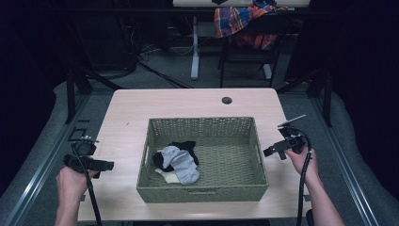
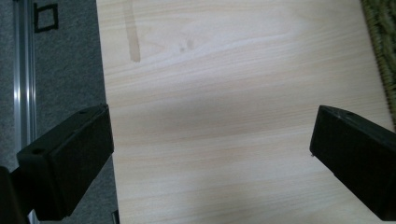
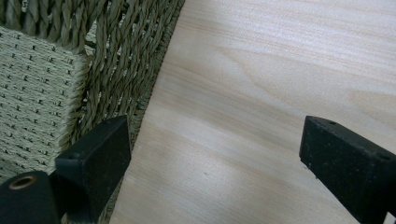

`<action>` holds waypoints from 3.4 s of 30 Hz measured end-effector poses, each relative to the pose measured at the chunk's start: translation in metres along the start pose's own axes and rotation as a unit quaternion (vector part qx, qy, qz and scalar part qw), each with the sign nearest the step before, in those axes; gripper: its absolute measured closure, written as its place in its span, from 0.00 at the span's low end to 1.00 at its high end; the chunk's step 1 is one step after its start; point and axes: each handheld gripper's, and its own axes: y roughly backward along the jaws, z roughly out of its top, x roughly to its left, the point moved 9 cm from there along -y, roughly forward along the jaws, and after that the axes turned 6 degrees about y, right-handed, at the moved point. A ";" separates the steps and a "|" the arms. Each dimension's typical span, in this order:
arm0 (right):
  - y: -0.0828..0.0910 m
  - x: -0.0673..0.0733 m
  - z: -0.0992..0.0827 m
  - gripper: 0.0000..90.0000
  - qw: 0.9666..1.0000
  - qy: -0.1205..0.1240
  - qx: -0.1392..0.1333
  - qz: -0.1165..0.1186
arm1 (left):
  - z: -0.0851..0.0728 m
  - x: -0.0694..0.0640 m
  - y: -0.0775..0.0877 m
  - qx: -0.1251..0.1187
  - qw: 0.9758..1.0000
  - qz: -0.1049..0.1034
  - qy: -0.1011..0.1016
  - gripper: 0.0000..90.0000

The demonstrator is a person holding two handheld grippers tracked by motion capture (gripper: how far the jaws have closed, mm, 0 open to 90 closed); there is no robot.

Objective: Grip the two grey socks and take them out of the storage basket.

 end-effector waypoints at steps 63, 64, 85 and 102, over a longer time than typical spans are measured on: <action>-0.001 -0.001 -0.001 0.10 1.000 -0.005 -0.001 0.009 | 0.083 -0.191 0.016 0.014 0.972 -0.088 -0.217 0.00; -0.001 -0.001 -0.001 0.10 1.000 -0.007 -0.002 0.008 | 0.083 -0.194 0.014 0.016 0.971 -0.090 -0.222 0.00; -0.001 -0.002 -0.002 0.11 1.000 -0.004 0.004 0.007 | 0.063 -0.228 -0.019 0.075 0.951 -0.134 -0.268 0.66; -0.001 -0.002 -0.001 0.11 1.000 -0.009 -0.003 0.005 | 0.071 -0.222 0.000 0.047 0.950 -0.145 -0.271 0.95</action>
